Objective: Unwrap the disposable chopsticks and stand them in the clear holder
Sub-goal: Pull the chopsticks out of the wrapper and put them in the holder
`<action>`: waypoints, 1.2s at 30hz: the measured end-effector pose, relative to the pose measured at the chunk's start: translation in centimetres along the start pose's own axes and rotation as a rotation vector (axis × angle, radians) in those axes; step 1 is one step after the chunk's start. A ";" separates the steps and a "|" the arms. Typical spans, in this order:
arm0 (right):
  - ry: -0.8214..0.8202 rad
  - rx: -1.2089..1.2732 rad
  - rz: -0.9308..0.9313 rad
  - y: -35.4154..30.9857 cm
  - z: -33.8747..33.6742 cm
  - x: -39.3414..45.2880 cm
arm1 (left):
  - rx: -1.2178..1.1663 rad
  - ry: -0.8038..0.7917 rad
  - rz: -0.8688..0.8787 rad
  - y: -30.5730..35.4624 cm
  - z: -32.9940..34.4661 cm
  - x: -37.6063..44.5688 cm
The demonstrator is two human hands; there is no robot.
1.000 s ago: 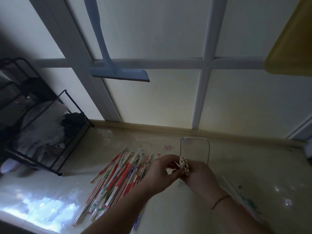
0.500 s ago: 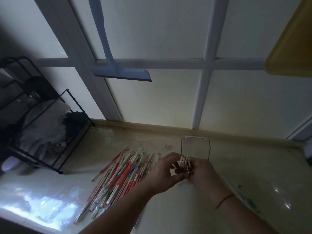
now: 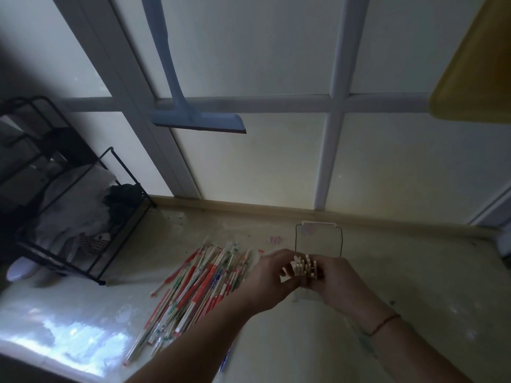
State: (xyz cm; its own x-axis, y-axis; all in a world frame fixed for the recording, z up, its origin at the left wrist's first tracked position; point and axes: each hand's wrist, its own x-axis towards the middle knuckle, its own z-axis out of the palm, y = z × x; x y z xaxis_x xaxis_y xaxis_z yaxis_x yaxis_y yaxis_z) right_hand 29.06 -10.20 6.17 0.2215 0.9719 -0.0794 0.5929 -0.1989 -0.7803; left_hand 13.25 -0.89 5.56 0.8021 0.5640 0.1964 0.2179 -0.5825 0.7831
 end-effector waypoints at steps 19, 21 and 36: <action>-0.034 -0.130 -0.072 1.0 0.5 -0.5 | 0.010 0.010 -0.077 0.4 0.5 0.2; 0.000 -0.084 -0.085 1.0 0.5 -0.7 | 0.017 0.007 -0.071 0.4 0.4 0.2; 0.057 0.020 -0.073 0.9 0.1 -1.1 | 0.031 0.044 -0.075 0.9 0.2 0.1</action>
State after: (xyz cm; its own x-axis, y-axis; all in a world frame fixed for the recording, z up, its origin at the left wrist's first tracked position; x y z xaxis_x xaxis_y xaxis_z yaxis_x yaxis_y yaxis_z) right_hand 29.22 -11.42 5.50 0.2225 0.9749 0.0132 0.5939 -0.1247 -0.7948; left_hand 13.66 -1.46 6.15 0.7579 0.6314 0.1640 0.2939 -0.5549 0.7783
